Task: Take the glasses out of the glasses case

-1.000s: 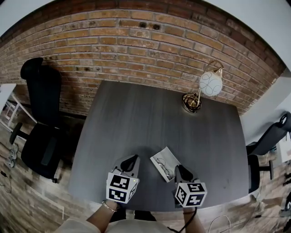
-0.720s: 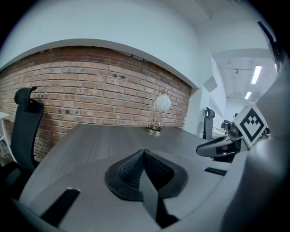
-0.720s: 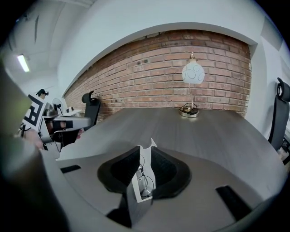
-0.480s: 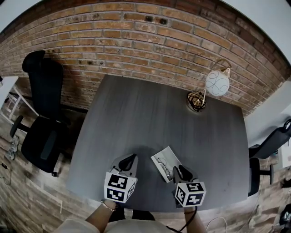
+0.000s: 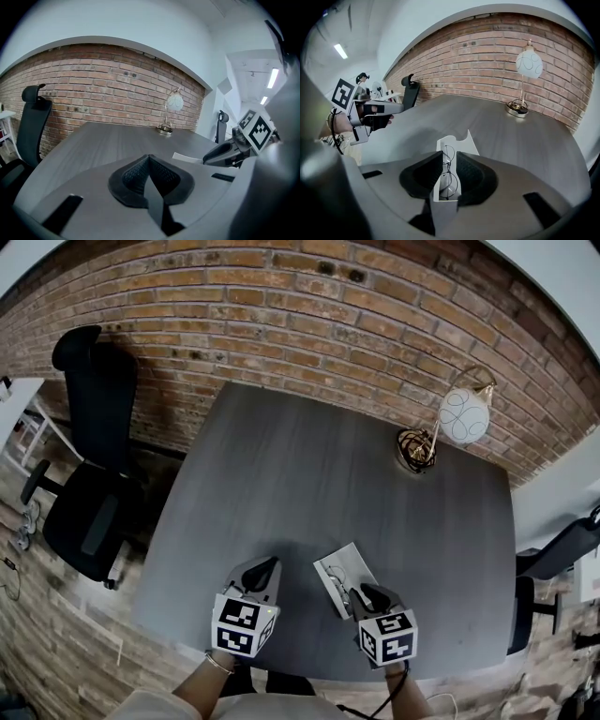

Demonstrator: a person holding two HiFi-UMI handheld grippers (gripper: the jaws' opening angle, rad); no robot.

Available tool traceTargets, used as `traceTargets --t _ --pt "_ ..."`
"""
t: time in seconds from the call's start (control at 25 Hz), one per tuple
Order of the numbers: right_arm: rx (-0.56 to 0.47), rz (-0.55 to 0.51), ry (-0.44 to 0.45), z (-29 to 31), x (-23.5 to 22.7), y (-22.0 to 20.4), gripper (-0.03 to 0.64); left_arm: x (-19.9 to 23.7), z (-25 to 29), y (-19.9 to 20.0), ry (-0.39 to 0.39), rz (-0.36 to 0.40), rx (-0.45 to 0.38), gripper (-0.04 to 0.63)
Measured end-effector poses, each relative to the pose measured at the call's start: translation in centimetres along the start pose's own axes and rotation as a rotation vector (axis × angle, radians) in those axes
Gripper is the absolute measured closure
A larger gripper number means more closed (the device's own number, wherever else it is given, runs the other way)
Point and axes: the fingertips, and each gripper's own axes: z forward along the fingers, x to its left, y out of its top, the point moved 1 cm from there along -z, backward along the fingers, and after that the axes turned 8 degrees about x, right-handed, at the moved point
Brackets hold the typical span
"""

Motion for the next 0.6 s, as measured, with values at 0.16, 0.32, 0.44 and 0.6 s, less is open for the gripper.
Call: traceTargets --t 0.16,0.32,0.44,0.6 --pt "0.040 -0.032 0.025 0.9 0.1 -0.5 0.514 0.3 0.2 -0.5 0.012 -0.014 0.008 0.578" --pt "0.070 -0.055 0.048 1.7 0.3 -1.0 0.514 0.5 0.4 -1.0 0.020 -0.028 0.014 0.578" --pt "0.098 -0.079 0.058 2.4 0.5 -1.5 0.515 0.7 0.4 -1.5 0.023 -0.037 0.022 0.578" --pt "0.131 -0.105 0.070 3.0 0.4 -1.8 0.514 0.9 0.4 -2.1 0.028 -0.046 0.029 0.578"
